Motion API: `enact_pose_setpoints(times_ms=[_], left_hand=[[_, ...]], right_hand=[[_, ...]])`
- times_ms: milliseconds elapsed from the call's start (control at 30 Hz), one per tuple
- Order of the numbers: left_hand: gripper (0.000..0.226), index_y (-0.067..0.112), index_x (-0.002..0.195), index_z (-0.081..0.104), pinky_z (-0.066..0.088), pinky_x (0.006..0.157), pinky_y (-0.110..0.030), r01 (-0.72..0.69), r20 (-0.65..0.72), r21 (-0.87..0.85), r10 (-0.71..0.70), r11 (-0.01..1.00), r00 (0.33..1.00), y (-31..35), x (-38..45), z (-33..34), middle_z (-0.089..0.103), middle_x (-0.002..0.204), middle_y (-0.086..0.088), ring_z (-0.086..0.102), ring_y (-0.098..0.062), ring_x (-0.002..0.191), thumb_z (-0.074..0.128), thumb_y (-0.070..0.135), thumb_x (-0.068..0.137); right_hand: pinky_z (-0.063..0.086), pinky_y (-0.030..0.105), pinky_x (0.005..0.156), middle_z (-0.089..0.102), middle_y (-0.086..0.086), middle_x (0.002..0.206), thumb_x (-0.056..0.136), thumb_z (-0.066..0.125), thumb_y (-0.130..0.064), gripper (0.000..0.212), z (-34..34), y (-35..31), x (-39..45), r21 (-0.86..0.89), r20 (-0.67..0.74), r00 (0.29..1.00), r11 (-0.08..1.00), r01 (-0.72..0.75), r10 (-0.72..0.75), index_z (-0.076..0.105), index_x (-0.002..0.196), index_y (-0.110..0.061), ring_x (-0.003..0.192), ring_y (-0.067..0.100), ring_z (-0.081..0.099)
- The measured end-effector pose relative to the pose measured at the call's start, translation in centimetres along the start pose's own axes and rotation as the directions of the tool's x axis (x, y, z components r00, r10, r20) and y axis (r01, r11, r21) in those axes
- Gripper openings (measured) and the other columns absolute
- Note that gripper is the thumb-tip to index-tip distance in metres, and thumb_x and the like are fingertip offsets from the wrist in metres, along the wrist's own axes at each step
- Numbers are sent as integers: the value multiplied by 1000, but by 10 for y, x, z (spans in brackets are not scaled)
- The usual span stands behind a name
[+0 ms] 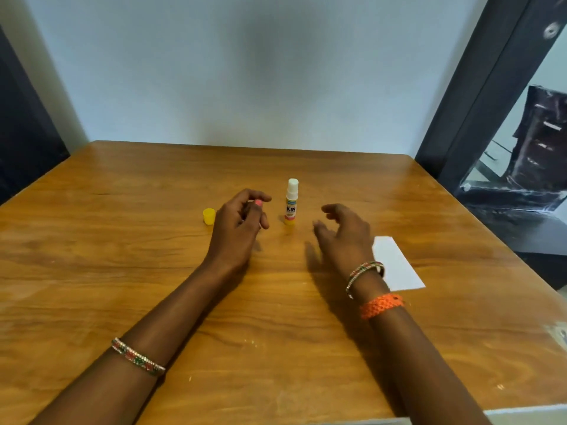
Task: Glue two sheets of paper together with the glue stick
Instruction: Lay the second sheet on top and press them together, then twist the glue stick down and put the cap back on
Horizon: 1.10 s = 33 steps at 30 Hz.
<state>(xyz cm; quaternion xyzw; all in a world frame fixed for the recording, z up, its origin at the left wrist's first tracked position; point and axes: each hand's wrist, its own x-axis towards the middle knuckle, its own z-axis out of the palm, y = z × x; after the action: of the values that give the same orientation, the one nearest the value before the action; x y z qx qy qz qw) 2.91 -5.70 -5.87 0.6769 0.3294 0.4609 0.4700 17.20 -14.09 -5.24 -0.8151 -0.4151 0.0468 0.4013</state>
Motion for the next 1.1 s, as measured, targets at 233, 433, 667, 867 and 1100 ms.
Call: enact_pose_setpoints(times_ms=[233,433,667,867,1100], left_hand=[[18,30,110,53,48,73,-25,-1,46,114,-4,993,999,-9,10,3,58,97,11,54,-3,92,49,25,93],[19,29,110,59,42,71,-21,-108,54,159,101,981,993,-7,12,-6,61,108,11,53,-4,102,50,26,93],[13,23,99,61,49,72,-18,43,17,-234,-40,971,999,-1,12,-4,68,94,7,63,1,86,57,17,88],[11,23,95,63,39,56,-21,168,-87,-398,-220,902,972,7,12,-10,71,71,14,56,-2,65,63,21,85],[12,18,88,68,33,53,-22,238,-106,-462,-320,854,941,5,13,-14,63,66,9,41,-4,60,67,28,81]], right_hand=[[39,42,96,67,1,109,86,59,-29,25,56,-19,28,140,95,995,990,23,-37,59,111,-24,104,19,59],[50,25,76,62,-3,100,94,46,-25,32,51,-20,10,450,99,957,870,202,-273,50,126,-22,88,6,58],[40,10,52,63,2,83,88,56,-31,29,58,-37,-8,515,-71,957,811,277,-282,42,111,-21,67,0,56],[40,13,52,57,1,87,84,63,-29,27,59,-42,-16,477,-129,928,798,367,-350,41,98,-23,69,12,53],[35,21,52,51,-5,72,83,65,-26,22,60,-45,-19,132,-278,800,804,580,-532,44,88,-20,60,10,45]])
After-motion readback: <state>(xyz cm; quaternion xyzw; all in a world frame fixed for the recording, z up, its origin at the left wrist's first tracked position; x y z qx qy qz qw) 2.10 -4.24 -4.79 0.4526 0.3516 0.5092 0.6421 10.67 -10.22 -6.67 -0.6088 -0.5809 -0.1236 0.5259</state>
